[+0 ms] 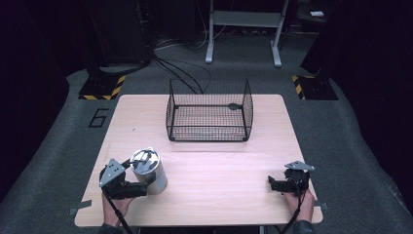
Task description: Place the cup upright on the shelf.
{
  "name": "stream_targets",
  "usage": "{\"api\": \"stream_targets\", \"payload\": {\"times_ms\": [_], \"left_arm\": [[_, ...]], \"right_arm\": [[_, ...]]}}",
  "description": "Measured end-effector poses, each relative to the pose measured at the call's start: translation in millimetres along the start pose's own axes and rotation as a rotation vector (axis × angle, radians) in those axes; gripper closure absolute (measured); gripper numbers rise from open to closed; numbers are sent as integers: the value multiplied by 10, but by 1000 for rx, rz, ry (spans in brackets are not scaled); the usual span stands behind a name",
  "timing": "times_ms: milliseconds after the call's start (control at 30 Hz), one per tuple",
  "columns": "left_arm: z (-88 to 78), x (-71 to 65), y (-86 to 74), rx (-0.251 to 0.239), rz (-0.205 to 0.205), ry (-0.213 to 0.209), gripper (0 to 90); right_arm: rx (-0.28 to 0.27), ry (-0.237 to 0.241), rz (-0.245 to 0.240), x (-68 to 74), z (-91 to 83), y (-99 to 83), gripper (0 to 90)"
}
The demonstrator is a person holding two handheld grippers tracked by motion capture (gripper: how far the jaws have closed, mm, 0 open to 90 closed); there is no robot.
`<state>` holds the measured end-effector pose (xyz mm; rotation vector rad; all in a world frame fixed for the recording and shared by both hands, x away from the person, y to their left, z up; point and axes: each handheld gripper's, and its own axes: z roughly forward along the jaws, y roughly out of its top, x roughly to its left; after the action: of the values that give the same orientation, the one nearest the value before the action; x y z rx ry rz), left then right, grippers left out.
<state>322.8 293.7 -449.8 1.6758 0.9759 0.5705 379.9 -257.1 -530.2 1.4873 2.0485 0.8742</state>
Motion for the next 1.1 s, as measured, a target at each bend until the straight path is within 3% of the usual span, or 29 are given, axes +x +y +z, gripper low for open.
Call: {"api": "stream_targets", "payload": {"times_ms": [500, 667, 1100], "left_arm": [[154, -14, -1, -37, -21, 30, 0], [183, -36, -14, -54, -11, 52, 0], [220, -70, -18, -45, 10, 79, 25]], "right_arm": [[-6, 0, 6, 6, 3, 1, 1], [-3, 2, 5, 5, 1, 1, 1], [-7, 1, 6, 6, 2, 0, 1]]}}
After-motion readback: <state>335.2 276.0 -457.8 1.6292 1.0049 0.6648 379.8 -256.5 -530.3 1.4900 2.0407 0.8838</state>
